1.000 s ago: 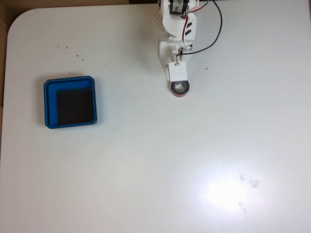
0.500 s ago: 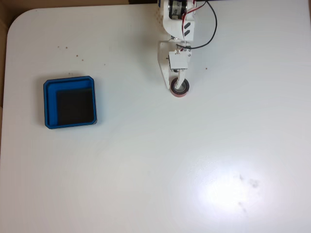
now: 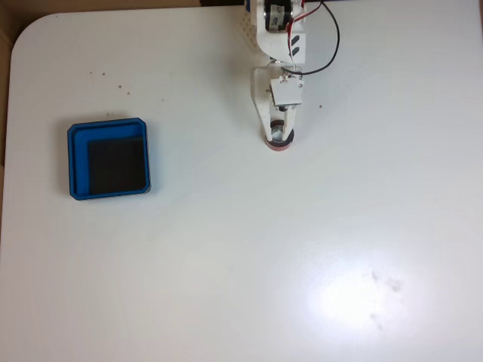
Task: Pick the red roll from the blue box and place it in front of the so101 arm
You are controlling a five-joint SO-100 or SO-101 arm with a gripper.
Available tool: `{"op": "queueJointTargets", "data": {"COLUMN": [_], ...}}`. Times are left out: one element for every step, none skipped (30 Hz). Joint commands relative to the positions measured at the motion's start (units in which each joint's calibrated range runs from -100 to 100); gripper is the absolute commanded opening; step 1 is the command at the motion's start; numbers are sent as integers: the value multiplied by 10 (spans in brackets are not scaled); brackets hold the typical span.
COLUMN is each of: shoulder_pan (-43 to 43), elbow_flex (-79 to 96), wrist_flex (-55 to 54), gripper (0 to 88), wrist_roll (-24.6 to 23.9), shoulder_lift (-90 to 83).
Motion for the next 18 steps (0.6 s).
{"op": "queueJointTargets", "data": {"shoulder_pan": [2, 2, 2, 2, 2, 3, 3, 3, 2, 2, 2, 2, 2, 2, 2, 2, 2, 2], "elbow_flex": [7, 7, 7, 7, 7, 7, 7, 7, 7, 7, 7, 7, 7, 7, 7, 7, 7, 7], "wrist_flex": [-12, -12, -12, -12, -12, -12, -12, -12, -12, -12, -12, -12, -12, -12, -12, -12, -12, -12], "gripper": [94, 82, 66, 46, 22, 10, 0, 1, 5, 7, 7, 7, 7, 7, 7, 7, 7, 7], "wrist_roll": [3, 3, 3, 3, 3, 2, -1, -2, 1, 1, 1, 1, 1, 1, 1, 1, 1, 1], "shoulder_lift": [-17, -17, -17, -17, -17, -17, -17, -16, -15, -12, -12, -12, -12, -12, -12, -12, -12, -12]}}
